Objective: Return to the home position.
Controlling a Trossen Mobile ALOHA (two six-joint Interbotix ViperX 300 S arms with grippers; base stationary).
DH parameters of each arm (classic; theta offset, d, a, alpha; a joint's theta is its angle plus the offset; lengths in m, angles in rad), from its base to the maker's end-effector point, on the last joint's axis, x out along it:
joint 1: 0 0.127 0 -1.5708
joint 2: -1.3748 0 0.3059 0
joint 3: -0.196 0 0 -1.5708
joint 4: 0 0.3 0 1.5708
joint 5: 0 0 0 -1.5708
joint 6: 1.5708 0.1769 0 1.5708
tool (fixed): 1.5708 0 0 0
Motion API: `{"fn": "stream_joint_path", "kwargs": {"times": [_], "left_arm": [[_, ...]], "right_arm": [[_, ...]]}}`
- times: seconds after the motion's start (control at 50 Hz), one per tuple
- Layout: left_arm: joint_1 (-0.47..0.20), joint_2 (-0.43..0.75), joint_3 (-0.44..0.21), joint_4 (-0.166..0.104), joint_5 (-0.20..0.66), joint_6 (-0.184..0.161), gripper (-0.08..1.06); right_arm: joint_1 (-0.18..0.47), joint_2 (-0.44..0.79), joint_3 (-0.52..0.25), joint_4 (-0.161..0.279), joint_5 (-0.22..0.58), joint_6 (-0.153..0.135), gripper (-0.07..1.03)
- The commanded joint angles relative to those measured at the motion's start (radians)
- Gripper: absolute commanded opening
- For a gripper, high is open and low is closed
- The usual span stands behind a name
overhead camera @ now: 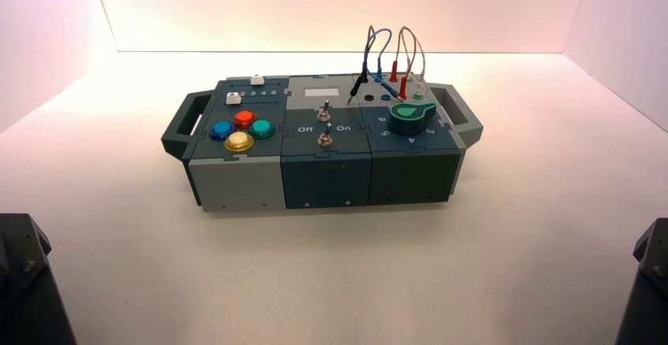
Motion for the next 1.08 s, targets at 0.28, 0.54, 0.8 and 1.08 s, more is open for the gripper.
{"fn": "stream_joint_path", "kwargs": {"times": [0.28,0.54,0.8,1.08], "left_arm": [[-0.002,-0.133,0.015,-0.002,0.101,-0.026,-0.03],[-0.002,-0.186,0.057,0.000,0.117,-0.028,-0.03],[0.000,-0.202,0.058,0.006,0.112,-0.028,-0.03],[0.000,-0.206,0.061,0.005,0.112,-0.032,-0.03]], "right_arm": [[-0.003,-0.173,0.028,0.005,0.091,0.005,0.11],[0.000,-0.198,0.038,0.006,0.086,-0.009,-0.02],[0.003,-0.198,0.055,0.008,0.080,-0.012,-0.02],[0.005,-0.179,0.063,0.008,0.078,-0.012,-0.02]]}}
